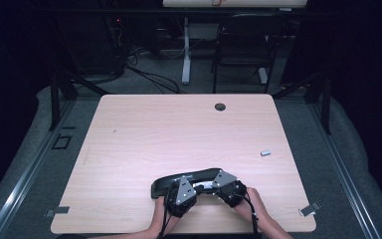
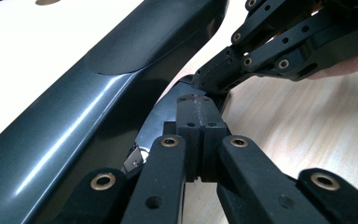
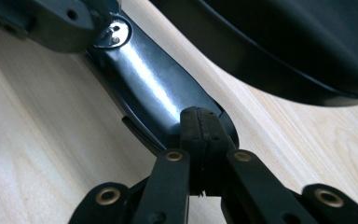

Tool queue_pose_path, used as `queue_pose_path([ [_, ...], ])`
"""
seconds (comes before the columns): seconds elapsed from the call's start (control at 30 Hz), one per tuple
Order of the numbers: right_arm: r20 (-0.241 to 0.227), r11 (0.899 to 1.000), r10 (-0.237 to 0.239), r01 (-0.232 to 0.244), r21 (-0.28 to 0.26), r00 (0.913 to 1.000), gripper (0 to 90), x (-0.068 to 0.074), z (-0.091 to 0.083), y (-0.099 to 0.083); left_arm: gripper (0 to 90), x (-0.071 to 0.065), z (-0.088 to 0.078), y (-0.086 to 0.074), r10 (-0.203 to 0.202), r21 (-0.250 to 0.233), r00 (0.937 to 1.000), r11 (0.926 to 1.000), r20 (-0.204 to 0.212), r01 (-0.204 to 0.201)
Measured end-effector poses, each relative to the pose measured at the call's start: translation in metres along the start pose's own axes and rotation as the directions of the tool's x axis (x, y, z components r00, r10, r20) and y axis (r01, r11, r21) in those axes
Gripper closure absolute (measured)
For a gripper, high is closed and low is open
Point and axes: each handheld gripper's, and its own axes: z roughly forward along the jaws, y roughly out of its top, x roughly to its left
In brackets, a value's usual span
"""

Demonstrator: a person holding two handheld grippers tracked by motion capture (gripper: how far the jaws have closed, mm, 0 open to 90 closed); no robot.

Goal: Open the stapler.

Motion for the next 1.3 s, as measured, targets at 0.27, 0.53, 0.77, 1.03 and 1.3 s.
queue_pose_path([
  [0.27, -0.003, 1.0, 0.002, -0.002, 0.008, 1.0, 90.0, -0.001, 0.0, 0.0, 89.9, -0.005, 0.006, -0.002, -0.012, 0.0, 0.9999, 0.9999, -0.012, 0.012],
  [0.53, -0.004, 0.999, 0.033, -0.033, -0.009, 0.9995, 90.0, -0.003, 0.0, -0.002, 90.0, -0.009, 0.012, 0.003, -0.023, -0.01, 0.9984, 0.9997, -0.051, 0.023],
  [0.77, -0.012, 0.998, 0.061, -0.061, -0.019, 0.9981, 90.0, -0.004, 0.0, -0.004, 90.0, -0.009, 0.014, 0.005, -0.038, -0.04, 0.9957, 0.9986, -0.084, 0.035],
  [1.03, -0.011, 0.993, 0.116, -0.116, -0.038, 0.9932, 90.0, -0.004, 0.0, -0.006, 89.9, -0.005, 0.025, 0.001, -0.074, -0.035, 0.9912, 0.9969, -0.11, 0.07],
  [1.3, -0.022, 0.987, 0.151, -0.152, -0.051, 0.9883, 90.0, -0.005, 0.0, -0.009, 90.0, -0.006, 0.028, 0.005, -0.094, -0.044, 0.9921, 0.9949, -0.083, 0.091],
])
